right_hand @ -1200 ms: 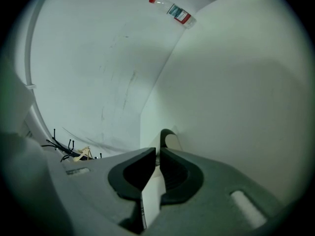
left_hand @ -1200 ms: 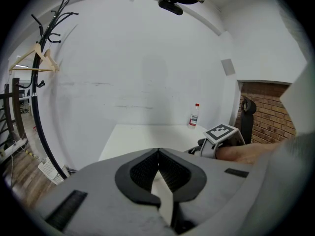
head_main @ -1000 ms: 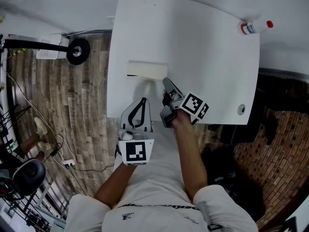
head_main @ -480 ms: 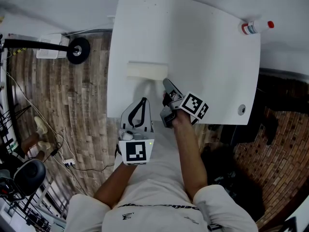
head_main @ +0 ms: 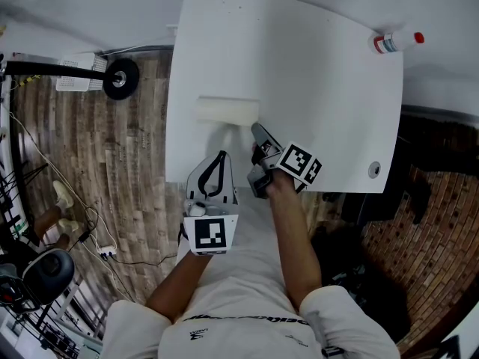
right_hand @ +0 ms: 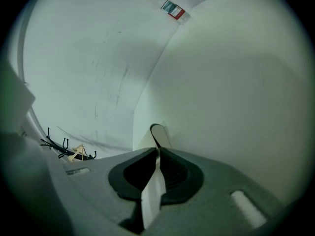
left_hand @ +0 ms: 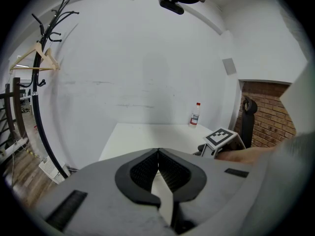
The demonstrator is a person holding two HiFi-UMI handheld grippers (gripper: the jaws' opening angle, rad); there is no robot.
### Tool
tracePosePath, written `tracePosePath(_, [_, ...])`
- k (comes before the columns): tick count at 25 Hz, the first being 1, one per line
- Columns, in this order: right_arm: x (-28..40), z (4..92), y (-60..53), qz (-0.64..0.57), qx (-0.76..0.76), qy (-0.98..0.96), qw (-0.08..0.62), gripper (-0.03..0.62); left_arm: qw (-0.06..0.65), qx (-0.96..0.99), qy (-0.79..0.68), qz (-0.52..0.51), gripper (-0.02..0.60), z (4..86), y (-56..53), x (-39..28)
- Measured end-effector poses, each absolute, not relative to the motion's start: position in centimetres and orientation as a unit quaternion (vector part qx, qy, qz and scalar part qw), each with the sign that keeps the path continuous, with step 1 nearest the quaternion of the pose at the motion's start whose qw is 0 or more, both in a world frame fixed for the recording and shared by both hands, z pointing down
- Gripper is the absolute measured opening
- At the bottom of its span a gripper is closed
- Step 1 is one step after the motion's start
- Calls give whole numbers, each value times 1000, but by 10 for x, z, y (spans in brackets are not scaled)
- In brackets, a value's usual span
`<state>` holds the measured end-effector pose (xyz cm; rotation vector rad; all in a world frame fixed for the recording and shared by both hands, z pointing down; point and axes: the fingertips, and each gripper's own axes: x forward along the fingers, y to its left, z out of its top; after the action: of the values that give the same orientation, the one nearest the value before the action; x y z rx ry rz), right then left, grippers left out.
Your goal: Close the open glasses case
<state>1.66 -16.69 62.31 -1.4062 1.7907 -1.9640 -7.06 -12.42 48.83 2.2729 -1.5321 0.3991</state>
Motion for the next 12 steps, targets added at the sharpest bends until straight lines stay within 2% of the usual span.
tracePosePath(10, [17, 628, -163, -650, -472, 594, 56, 20, 185, 808, -541, 145, -2, 490, -125, -71])
tracePosePath(12, [17, 628, -162, -648, -472, 596, 51, 41, 183, 808, -540, 145, -2, 489, -125, -72])
